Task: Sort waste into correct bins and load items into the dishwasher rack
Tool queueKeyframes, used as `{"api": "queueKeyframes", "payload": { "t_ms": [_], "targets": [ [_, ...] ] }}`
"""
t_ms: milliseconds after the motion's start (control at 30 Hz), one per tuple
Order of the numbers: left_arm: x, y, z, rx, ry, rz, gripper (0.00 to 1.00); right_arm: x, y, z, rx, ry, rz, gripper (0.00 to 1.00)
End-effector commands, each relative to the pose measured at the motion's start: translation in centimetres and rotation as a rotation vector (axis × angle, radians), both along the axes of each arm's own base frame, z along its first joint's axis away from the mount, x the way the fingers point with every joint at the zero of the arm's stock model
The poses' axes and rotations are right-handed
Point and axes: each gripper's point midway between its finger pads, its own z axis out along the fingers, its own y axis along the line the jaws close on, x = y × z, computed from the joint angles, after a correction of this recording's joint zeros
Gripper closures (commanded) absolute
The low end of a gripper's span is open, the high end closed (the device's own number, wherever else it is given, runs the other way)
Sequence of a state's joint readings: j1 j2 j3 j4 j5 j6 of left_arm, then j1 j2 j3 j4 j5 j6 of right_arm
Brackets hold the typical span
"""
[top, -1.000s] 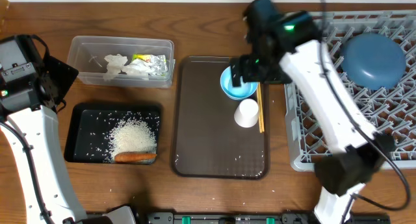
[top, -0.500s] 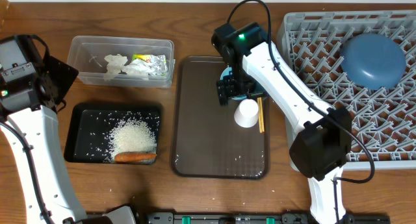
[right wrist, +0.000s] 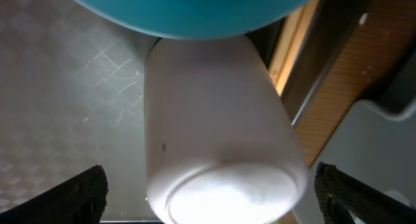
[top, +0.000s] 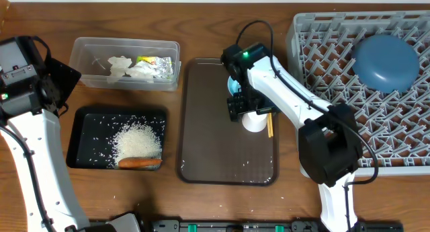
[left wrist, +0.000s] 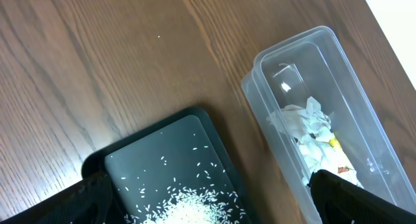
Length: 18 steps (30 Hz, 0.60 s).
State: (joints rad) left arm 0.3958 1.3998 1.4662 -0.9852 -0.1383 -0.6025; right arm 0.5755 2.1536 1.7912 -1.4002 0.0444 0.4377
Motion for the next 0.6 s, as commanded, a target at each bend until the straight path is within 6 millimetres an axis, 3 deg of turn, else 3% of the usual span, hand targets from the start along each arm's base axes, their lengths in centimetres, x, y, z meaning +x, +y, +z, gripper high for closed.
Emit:
{"api": "queueKeyframes", "payload": {
  "t_ms": [0, 267, 567],
  "targets": [
    [0.0, 0.4, 0.2, 0.01, 0.001, 0.012, 0.0, 0.1, -0.2, -0.3, 0.0, 0.005, -0.01, 0.04],
    [0.0, 0.4, 0.2, 0.01, 0.001, 0.012, 0.0, 0.3, -0.1, 0.1, 0.01, -0.01, -0.011, 0.25],
    [0.0, 0.4, 0.2, 0.01, 0.001, 0.012, 0.0, 1.7, -0.4, 0.0, 0.025, -0.051, 0.01, 0.25]
  ]
}}
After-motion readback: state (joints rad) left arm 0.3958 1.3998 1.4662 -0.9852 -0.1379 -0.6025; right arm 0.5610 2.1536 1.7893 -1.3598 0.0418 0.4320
